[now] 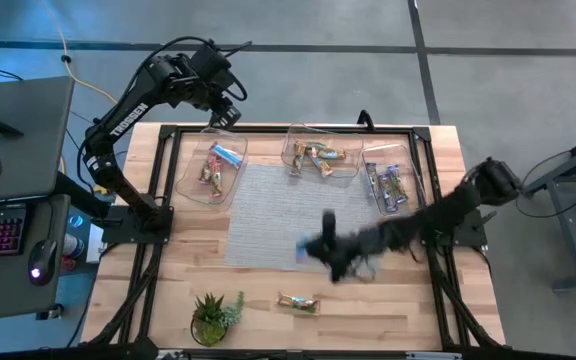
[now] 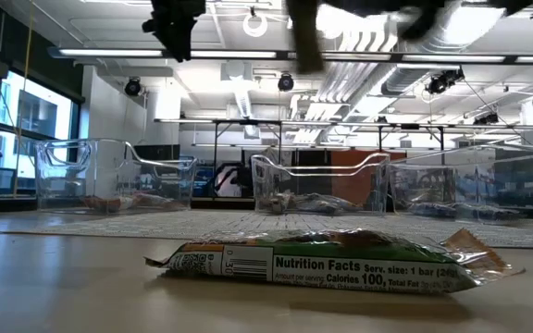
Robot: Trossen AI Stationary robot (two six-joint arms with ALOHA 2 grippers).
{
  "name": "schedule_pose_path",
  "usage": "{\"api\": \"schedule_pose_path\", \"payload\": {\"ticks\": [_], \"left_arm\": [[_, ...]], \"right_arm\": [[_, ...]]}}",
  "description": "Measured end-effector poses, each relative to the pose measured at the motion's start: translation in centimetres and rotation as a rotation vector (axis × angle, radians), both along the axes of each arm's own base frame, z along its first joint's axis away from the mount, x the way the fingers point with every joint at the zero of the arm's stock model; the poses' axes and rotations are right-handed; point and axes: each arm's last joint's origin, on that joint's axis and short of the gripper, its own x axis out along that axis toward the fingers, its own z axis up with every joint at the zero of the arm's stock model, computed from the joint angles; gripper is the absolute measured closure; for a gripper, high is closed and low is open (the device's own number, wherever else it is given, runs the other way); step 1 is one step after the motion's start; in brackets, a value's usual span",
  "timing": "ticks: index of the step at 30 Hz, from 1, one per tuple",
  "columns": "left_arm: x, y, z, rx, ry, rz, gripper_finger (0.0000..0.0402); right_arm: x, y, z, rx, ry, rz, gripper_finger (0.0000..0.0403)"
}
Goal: Pick and place Granola Bars by type
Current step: Put the red granola bar into the left transparent bin
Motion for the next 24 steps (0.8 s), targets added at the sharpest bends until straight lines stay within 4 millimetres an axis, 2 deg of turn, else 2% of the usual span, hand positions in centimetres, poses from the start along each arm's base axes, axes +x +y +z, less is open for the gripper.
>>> {"api": "schedule_pose_path", "payload": {"ticks": [2,4,8,12,15,18,24], "left_arm": [[0.1,0.1,0.1,0.013,0.005,-0.018,0.0246],[0.1,0.1,0.1,0.025,0.009,-0.020,0.0246],[0.1,0.3,0.2,0.076,0.026,-0.004,0.0246],[0.0,0.4,0.3,0.116,0.060,0.025,0.0246],[-0.1,0.4,0.3,0.121,0.076,0.033,0.0246],[-0.3,0.2,0.1,0.095,0.105,0.028,0.0246],[-0.7,-0.1,-0.2,0.064,0.160,0.007,0.0246]], "right_arm": [[1.7,-3.0,2.0,0.020,-0.225,-0.028,0.0357],[3.2,-6.4,3.6,0.114,-0.380,-0.029,0.0367],[7.1,-13.4,4.9,0.341,-0.421,-0.041,0.0378],[12.3,-18.6,4.7,0.450,-0.430,-0.130,0.0378],[16.4,-20.8,3.5,0.460,-0.449,-0.172,0.0373],[20.0,-22.2,1.7,0.418,-0.454,-0.191,0.0374],[25.3,-23.5,-2.6,0.391,-0.379,-0.290,0.0376]]}}
